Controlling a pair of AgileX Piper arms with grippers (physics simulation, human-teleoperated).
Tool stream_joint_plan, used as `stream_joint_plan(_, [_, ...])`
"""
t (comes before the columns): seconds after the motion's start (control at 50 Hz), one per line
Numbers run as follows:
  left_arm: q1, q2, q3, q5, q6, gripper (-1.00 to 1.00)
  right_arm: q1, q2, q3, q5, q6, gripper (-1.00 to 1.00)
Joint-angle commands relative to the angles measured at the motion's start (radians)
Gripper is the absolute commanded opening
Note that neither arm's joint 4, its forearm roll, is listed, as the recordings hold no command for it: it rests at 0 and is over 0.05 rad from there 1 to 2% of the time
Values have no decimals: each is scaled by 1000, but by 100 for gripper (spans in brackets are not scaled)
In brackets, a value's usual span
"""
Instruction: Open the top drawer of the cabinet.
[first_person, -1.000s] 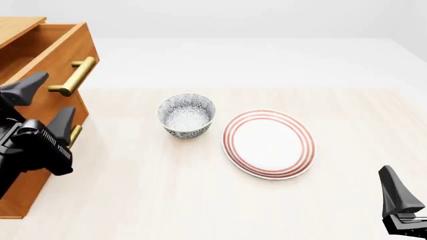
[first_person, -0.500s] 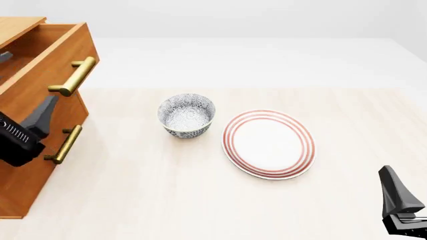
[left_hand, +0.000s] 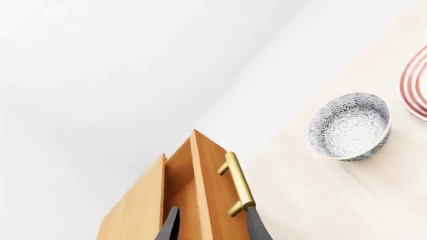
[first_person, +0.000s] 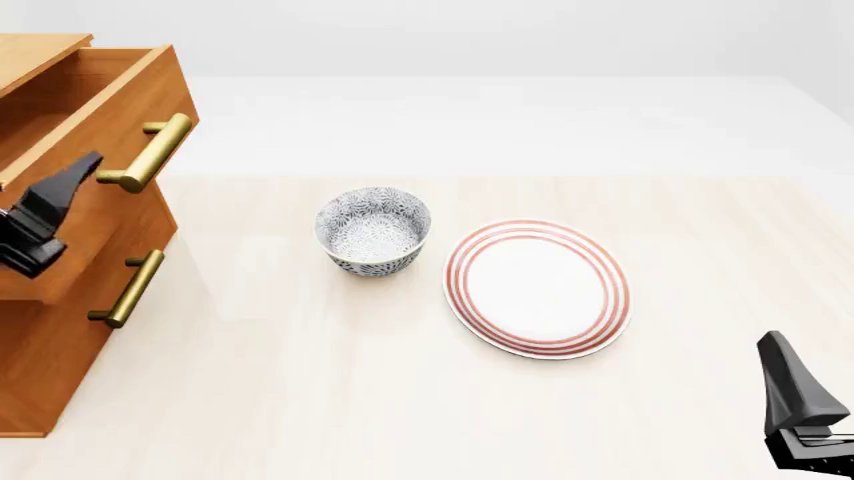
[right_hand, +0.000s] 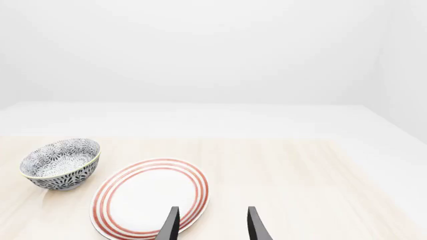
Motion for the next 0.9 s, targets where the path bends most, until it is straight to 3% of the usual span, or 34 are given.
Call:
stream_joint_plan(0.02, [21,35,-133,168,-169,100,0,0,0,0,0,100])
stream_joint_plan(0.04, [11,57,-173,197,-225,100,1,0,0,0,0,100])
stream_joint_plan(0.18, [40,69,-239,288,-308,100,1,0,0,0,0,100])
stream_joint_plan(0.3, [37,110,-312,367,-446,100,1,-1,0,0,0,100])
stream_joint_plan(0.4, [74,121,-357,429,-485,100,1,-1,0,1,0,100])
stream_joint_plan(0.44, [37,155,-389,444,-543,100,1,-1,0,1,0,100])
stream_joint_plan(0.52, [62,164,-398,466,-539,100,1,-1,0,1,0,100])
stream_joint_plan(0.66, [24,218,-452,505,-656,100,1,-1,0,1,0,100])
stream_joint_plan(0.72, [58,212,-454,523,-630,100,1,-1,0,1,0,100])
stream_joint_plan(0.76, [39,237,-478,547,-685,100,1,-1,0,1,0,100])
stream_joint_plan(0.8, [54,237,-487,562,-676,100,1,-1,0,1,0,100])
stream_joint_plan(0.84, [31,258,-508,573,-714,100,1,0,0,1,0,100])
stream_joint_plan(0.9, [59,266,-519,596,-694,100,1,0,0,0,0,100])
